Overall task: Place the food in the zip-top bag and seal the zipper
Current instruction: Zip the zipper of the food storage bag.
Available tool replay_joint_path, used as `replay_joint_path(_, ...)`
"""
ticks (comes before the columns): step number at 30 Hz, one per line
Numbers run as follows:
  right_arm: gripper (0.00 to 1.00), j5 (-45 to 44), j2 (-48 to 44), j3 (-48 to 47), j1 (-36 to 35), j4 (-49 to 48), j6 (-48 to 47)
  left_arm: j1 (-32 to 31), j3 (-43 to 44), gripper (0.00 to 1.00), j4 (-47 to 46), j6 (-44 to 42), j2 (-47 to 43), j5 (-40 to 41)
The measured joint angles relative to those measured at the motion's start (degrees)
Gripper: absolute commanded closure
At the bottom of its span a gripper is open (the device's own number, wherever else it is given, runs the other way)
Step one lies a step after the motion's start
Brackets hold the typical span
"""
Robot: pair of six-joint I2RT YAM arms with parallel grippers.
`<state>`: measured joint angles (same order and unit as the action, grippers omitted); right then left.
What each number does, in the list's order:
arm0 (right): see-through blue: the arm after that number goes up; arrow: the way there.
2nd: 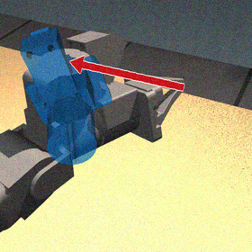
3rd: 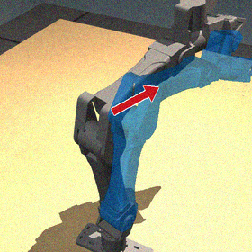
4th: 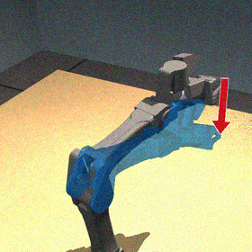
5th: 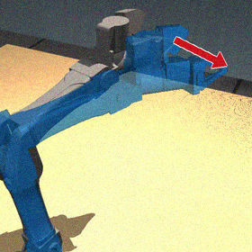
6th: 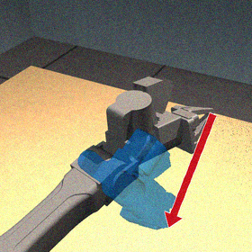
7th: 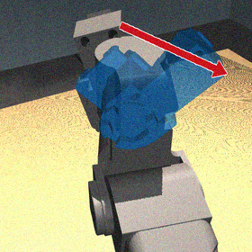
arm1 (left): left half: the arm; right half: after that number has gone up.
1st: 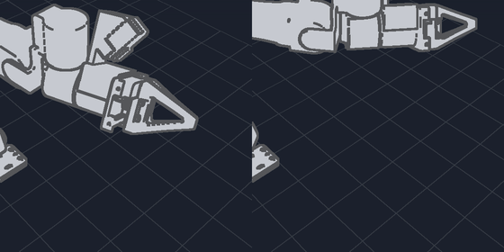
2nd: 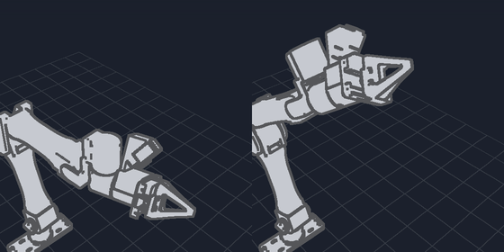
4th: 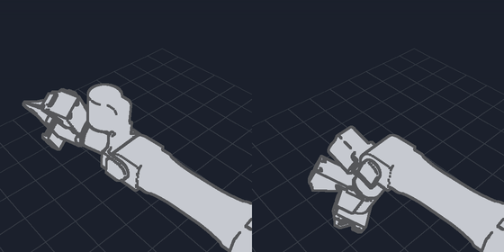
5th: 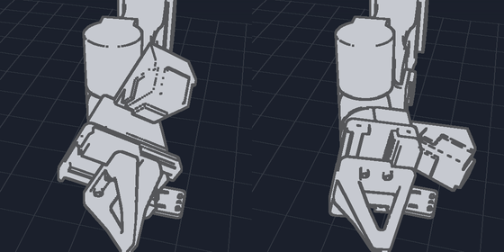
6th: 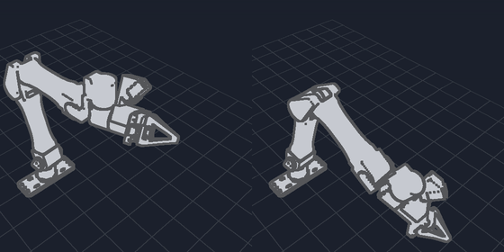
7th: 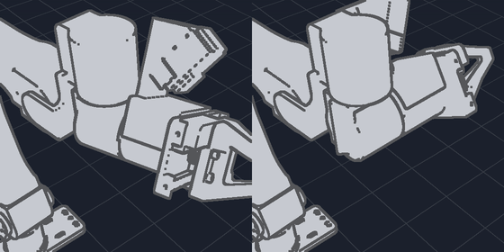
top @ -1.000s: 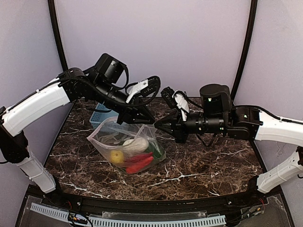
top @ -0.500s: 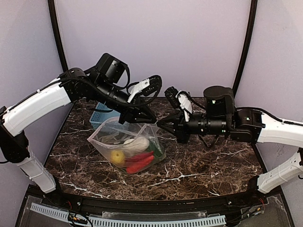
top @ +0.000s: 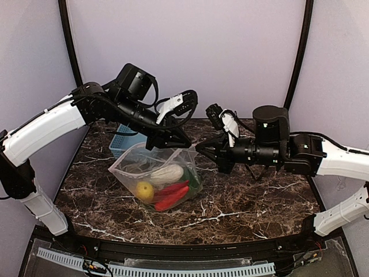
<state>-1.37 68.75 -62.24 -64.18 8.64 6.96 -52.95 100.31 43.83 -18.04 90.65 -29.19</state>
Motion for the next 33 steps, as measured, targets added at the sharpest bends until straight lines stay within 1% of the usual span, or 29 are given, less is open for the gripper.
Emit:
replay_joint_path(23,1.00,-6.16,-0.09,0.37,0.00,0.85,0.81,-0.09,0.15,0.99,1.14,-1.92,-0.02,4.46)
replay_joint_path(33,1.00,-7.72,-1.14,0.37,0.87,2.03,1.79,0.20,0.70,0.99,1.66,-2.34,-0.02,4.83)
